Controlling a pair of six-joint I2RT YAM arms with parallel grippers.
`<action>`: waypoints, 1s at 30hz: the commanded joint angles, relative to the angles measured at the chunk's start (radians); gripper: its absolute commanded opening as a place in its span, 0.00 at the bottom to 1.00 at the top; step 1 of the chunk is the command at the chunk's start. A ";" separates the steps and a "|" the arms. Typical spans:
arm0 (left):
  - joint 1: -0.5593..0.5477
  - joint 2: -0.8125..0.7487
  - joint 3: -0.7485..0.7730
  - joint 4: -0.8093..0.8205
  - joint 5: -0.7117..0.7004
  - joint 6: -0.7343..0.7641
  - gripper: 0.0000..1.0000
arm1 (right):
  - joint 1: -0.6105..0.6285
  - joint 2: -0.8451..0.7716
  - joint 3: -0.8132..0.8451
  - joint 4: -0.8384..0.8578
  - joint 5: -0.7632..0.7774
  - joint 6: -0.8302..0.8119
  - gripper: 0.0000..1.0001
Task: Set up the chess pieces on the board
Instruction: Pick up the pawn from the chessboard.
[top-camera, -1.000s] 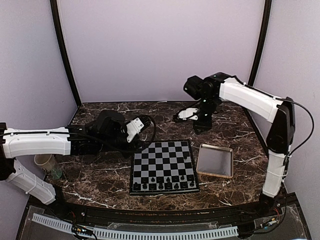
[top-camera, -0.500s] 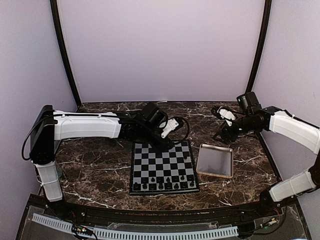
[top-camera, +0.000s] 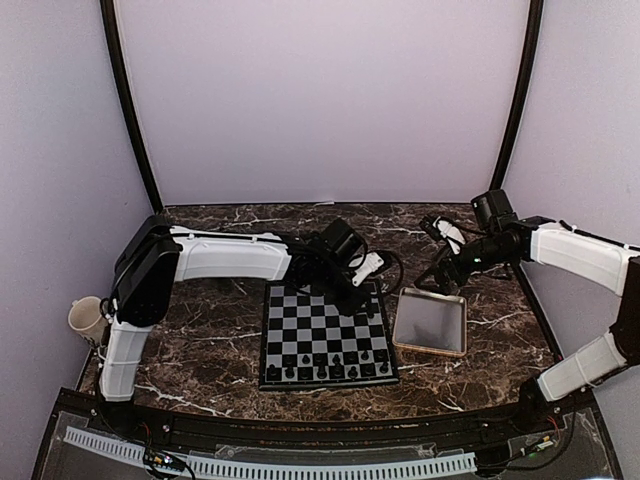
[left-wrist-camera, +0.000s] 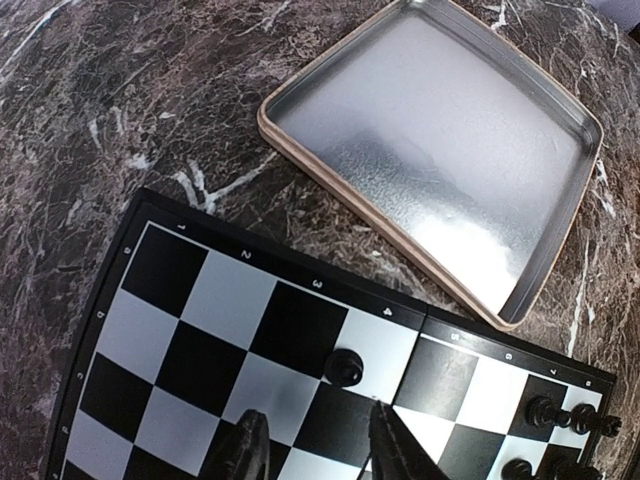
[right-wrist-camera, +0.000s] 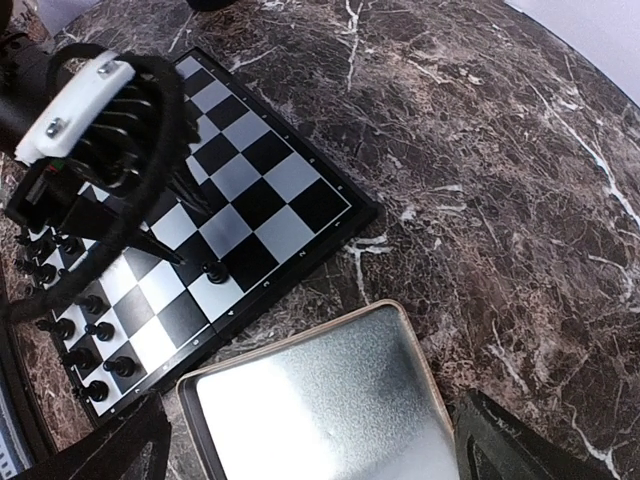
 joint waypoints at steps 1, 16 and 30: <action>-0.005 0.021 0.054 0.002 0.054 -0.014 0.37 | -0.004 -0.015 0.003 -0.004 -0.052 -0.040 0.97; -0.005 0.100 0.105 0.005 0.079 -0.017 0.24 | -0.004 0.020 0.015 -0.036 -0.048 -0.080 0.81; -0.005 -0.001 0.065 -0.073 0.081 0.009 0.05 | -0.004 0.029 0.013 -0.041 -0.044 -0.093 0.78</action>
